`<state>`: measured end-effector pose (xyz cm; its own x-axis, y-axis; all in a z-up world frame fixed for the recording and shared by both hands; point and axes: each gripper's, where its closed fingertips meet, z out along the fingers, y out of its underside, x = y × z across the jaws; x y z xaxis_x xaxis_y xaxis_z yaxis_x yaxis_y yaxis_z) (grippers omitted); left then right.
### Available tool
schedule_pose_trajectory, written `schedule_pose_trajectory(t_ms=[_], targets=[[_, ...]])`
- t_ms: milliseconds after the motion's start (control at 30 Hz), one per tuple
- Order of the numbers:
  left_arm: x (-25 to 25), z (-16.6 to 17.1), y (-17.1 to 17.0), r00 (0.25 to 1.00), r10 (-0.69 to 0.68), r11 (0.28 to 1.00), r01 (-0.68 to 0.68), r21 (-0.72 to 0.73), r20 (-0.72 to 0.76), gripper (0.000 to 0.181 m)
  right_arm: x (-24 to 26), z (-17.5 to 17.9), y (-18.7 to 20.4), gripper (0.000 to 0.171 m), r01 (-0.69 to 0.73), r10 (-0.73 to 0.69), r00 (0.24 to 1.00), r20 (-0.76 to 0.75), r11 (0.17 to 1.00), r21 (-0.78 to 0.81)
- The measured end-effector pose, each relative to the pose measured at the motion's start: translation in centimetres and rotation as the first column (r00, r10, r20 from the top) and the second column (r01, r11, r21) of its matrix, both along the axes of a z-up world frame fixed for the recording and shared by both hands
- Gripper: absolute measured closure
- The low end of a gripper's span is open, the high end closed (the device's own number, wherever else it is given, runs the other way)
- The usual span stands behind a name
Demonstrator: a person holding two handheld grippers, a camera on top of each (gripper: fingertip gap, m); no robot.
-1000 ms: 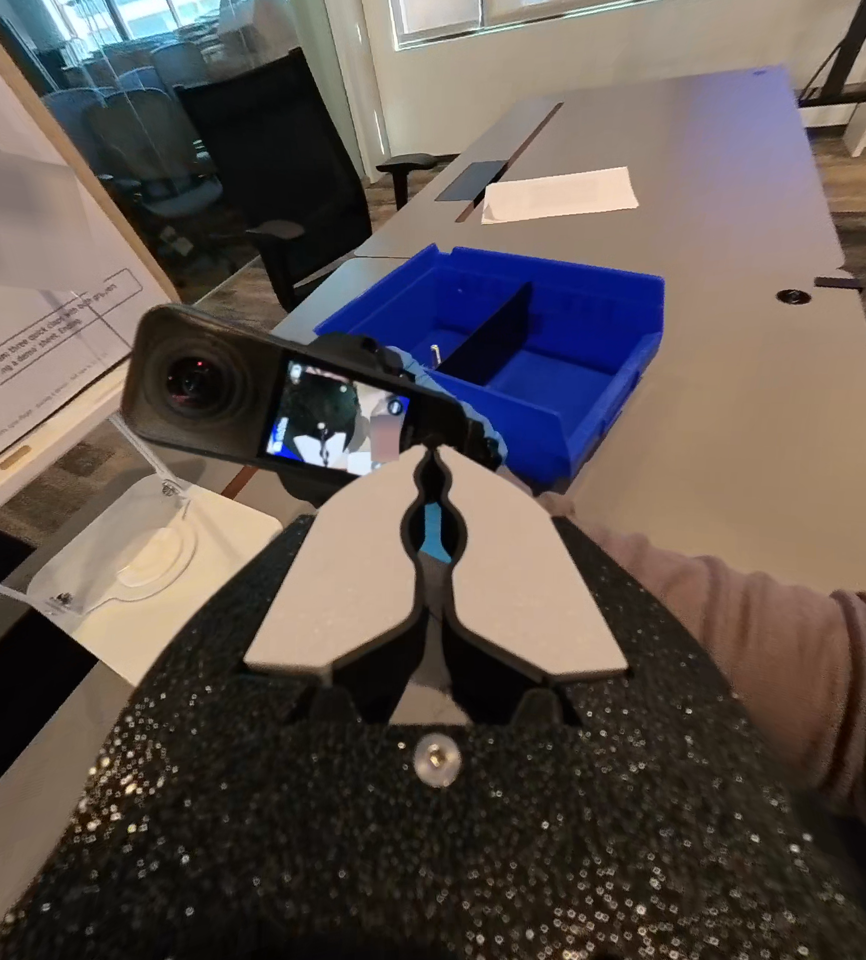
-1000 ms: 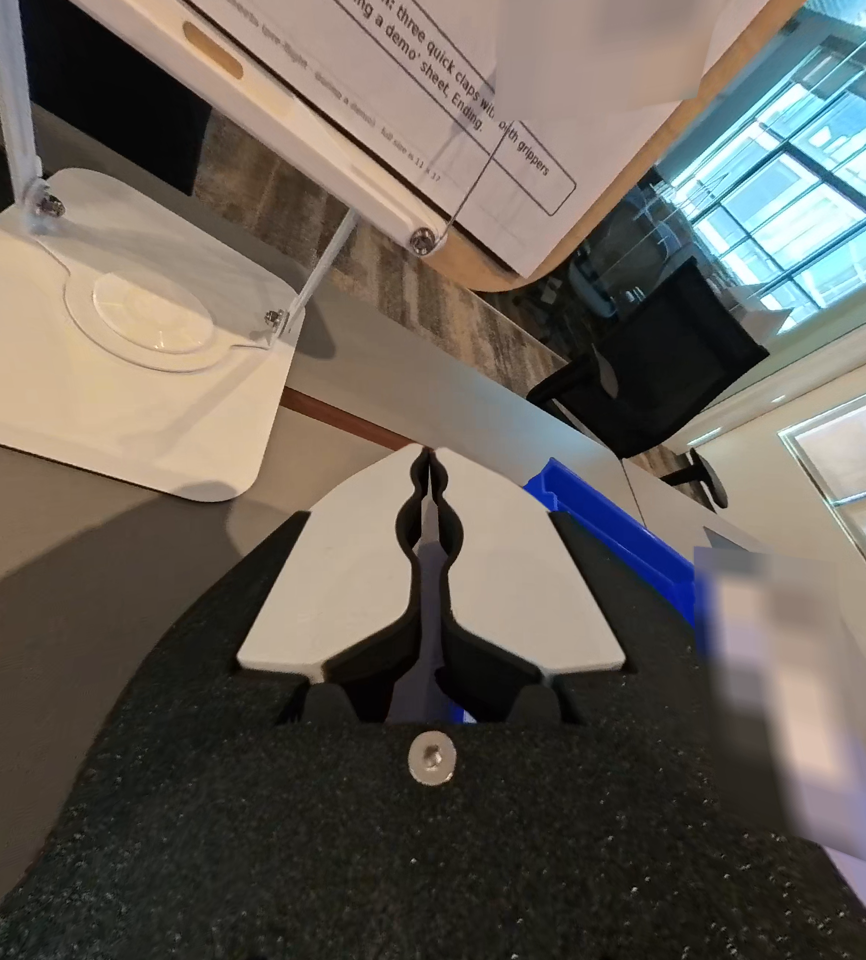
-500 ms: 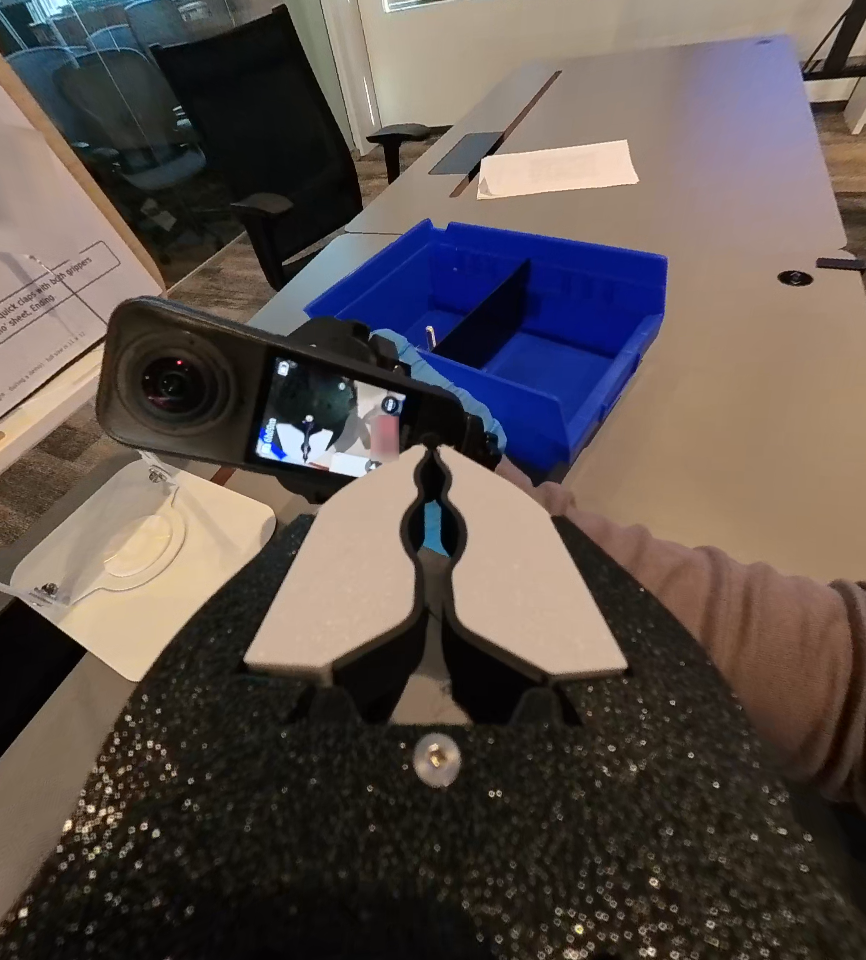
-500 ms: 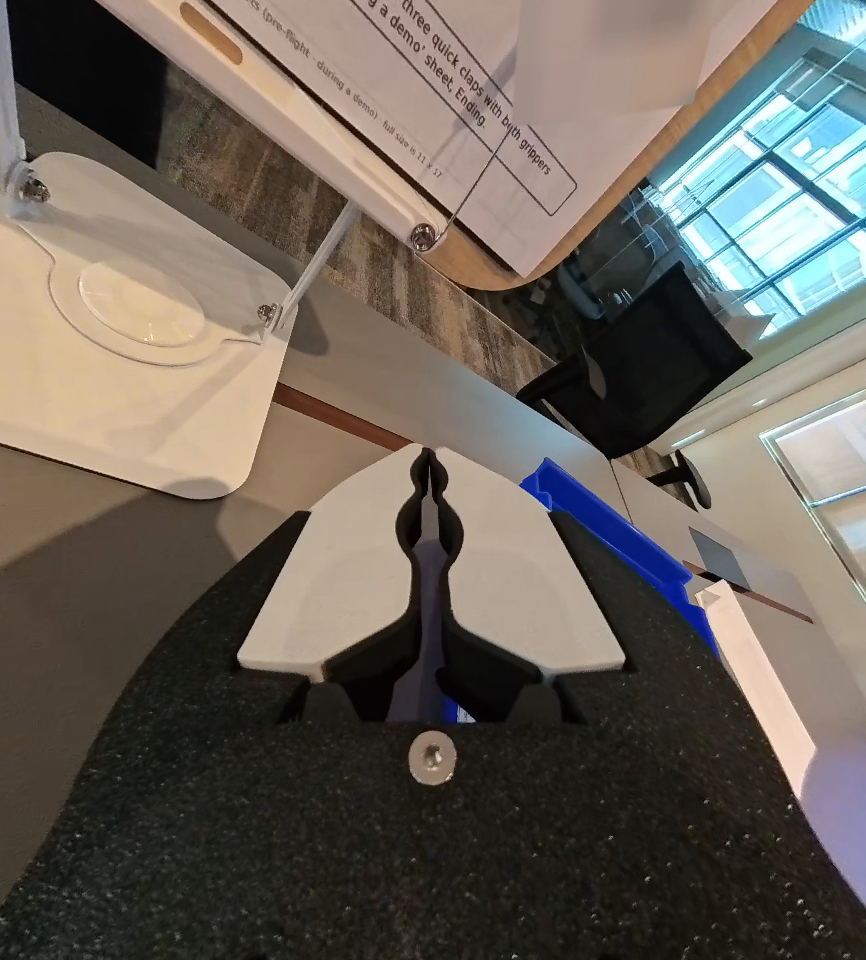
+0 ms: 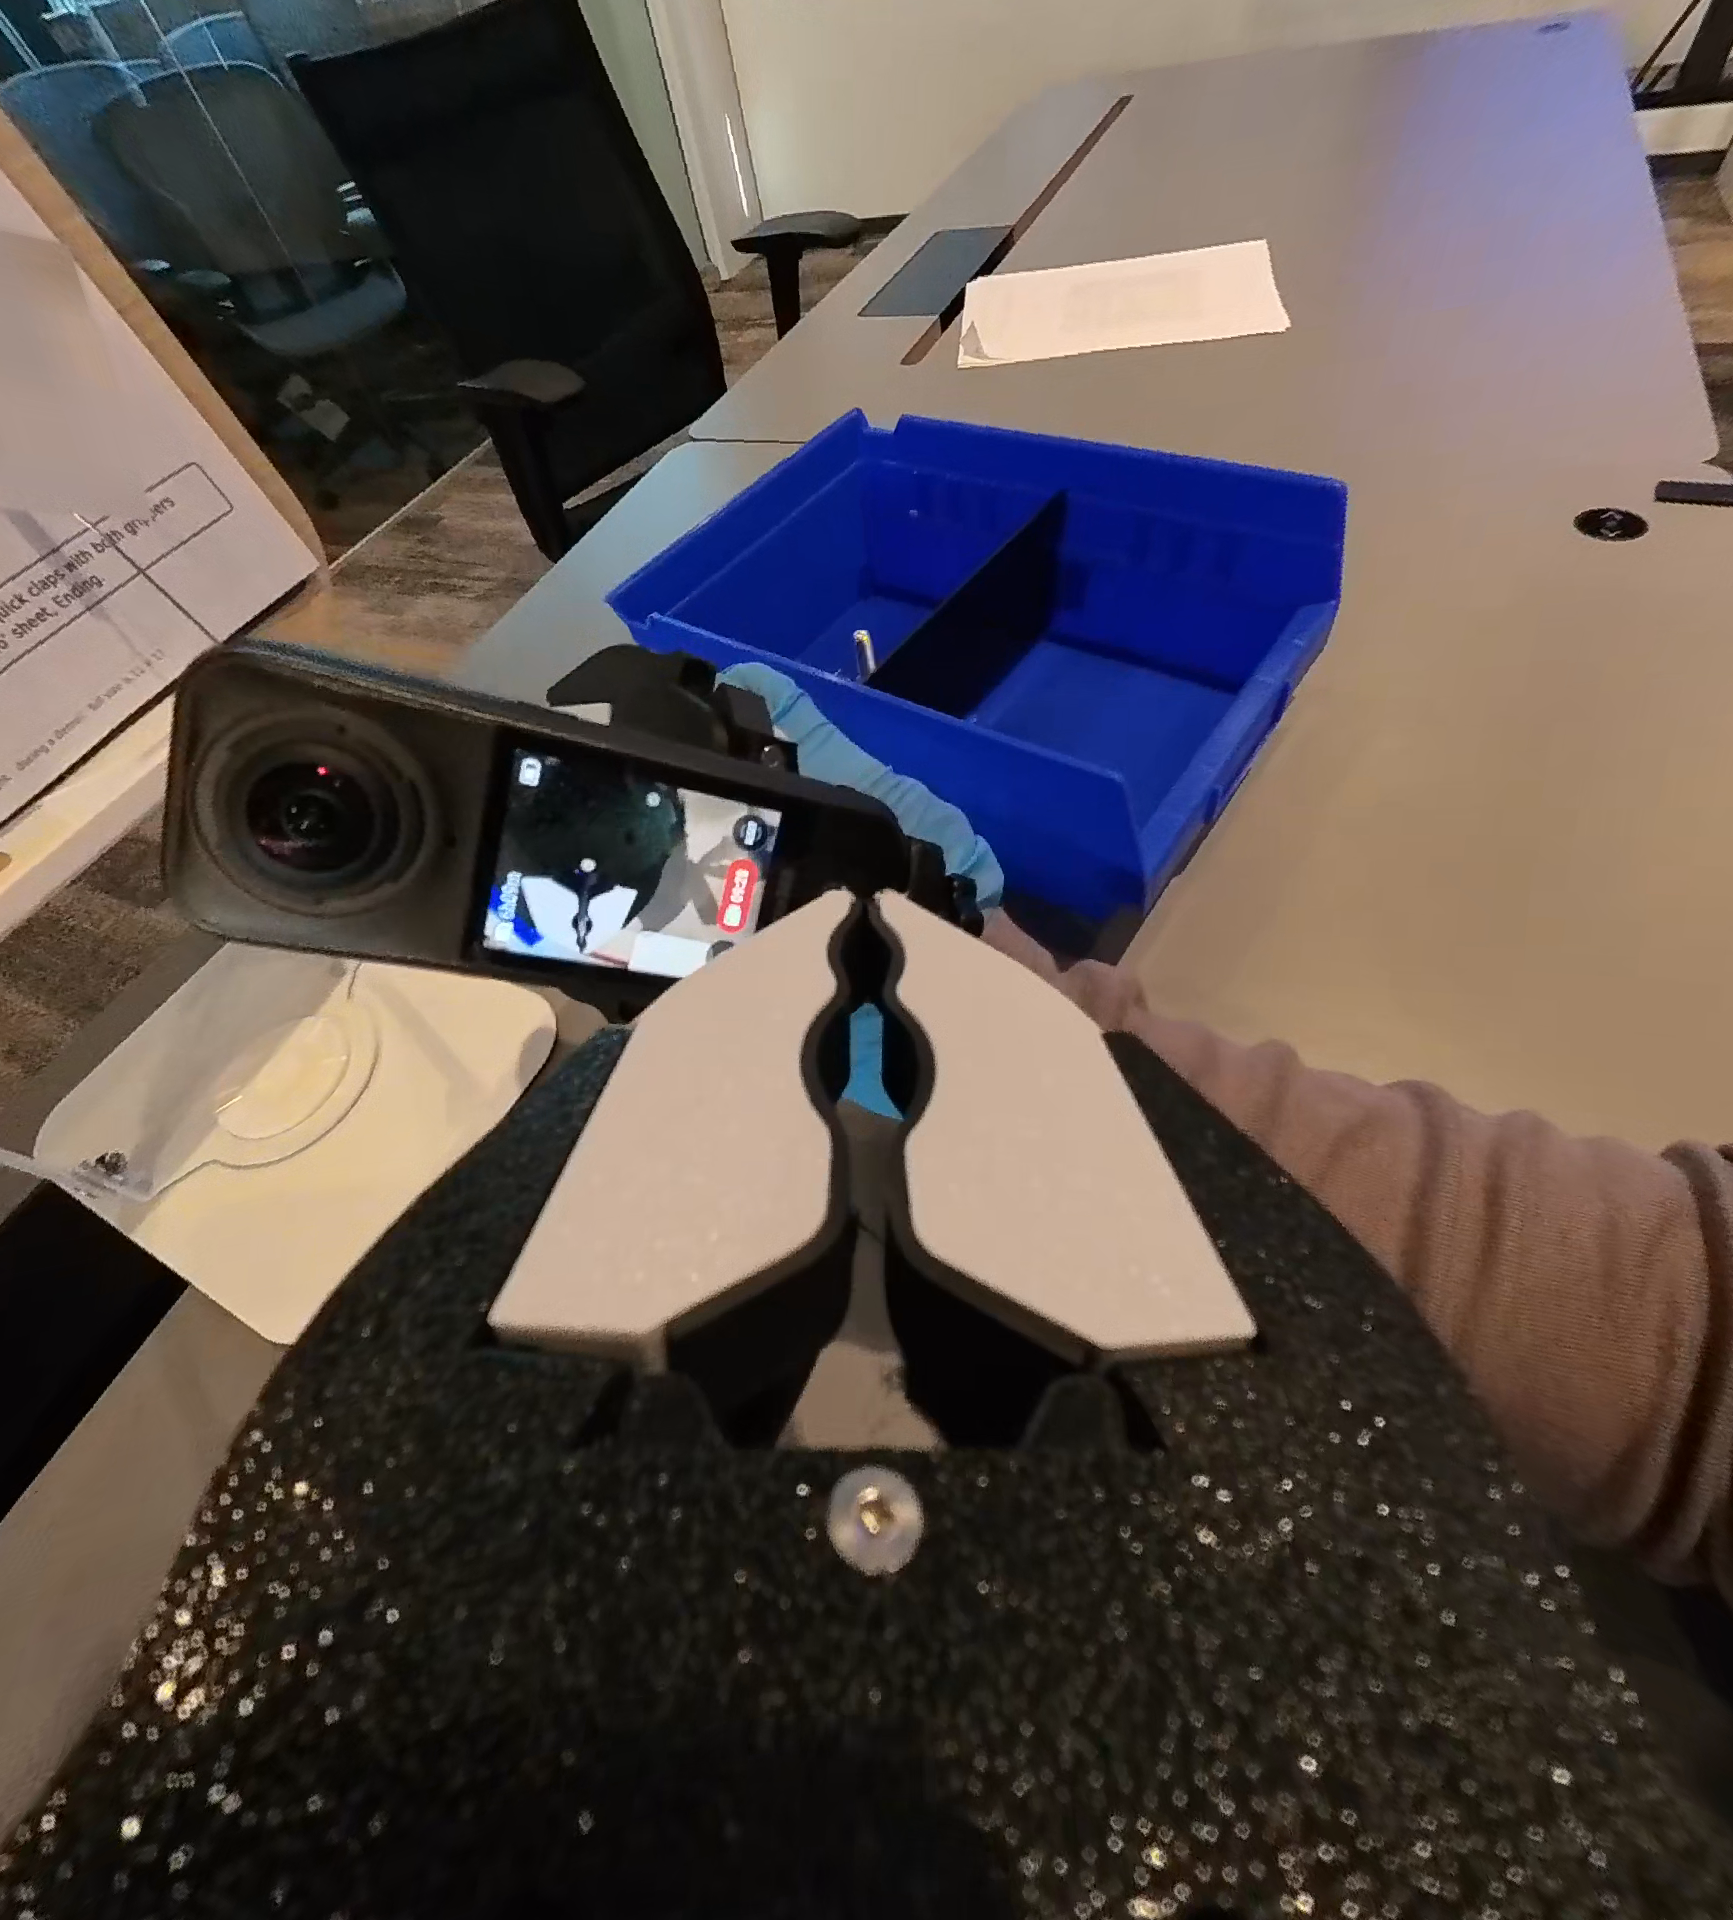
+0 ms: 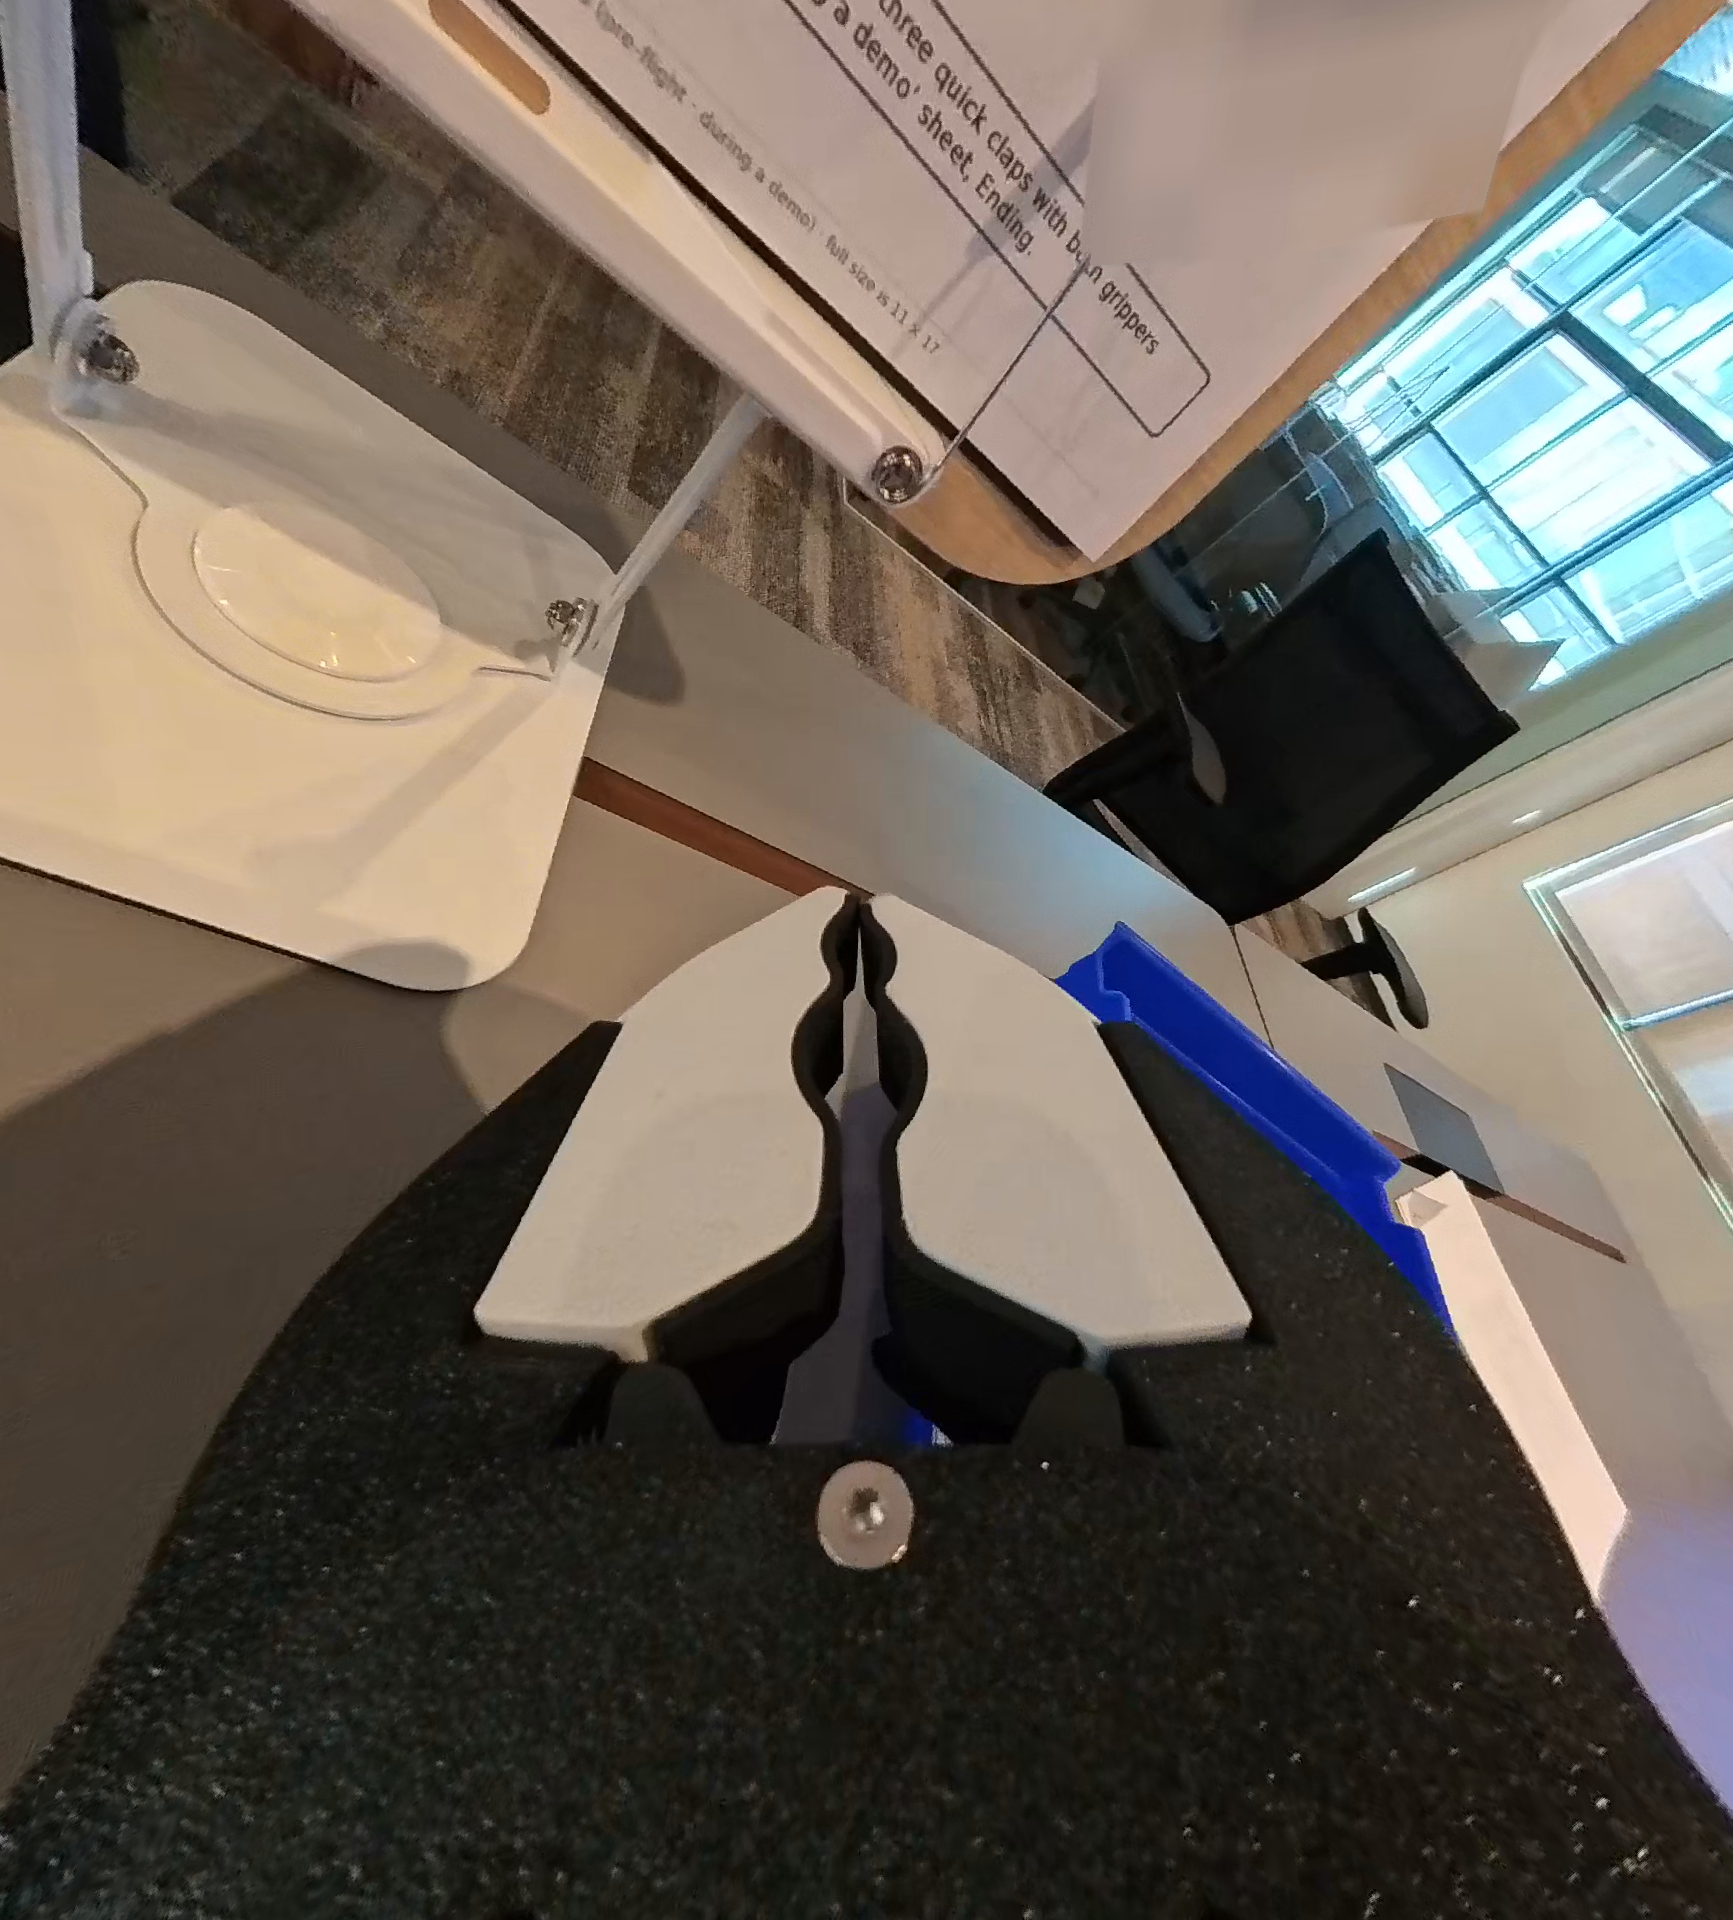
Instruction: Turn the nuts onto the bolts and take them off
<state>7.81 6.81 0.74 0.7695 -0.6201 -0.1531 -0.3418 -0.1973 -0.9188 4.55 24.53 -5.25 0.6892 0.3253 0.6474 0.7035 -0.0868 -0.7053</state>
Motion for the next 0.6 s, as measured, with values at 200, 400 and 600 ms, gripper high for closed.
schedule_pose_trajectory(t_ms=[200, 400, 600], targets=[[-0.29, -0.34, 0.07, 0.999, 0.02, 1.0, -0.021, -0.016, -0.027, 0.181, -0.37, -0.43, -0.01, 0.171, -0.008, 0.008, 1.0, 0.01, 1.0, -0.004], [-0.3, -0.41, 0.14, 0.999, 0.035, 0.999, -0.036, -0.022, -0.036, 0.181, -0.65, -0.7, -0.11, 0.171, -0.019, 0.019, 1.0, -0.003, 1.0, -0.017], [-0.46, -0.58, 0.21, 0.999, 0.036, 0.999, -0.038, -0.035, -0.035, 0.181, -0.78, -1.05, -0.08, 0.171, -0.018, 0.019, 1.0, 0.008, 1.0, -0.025]])
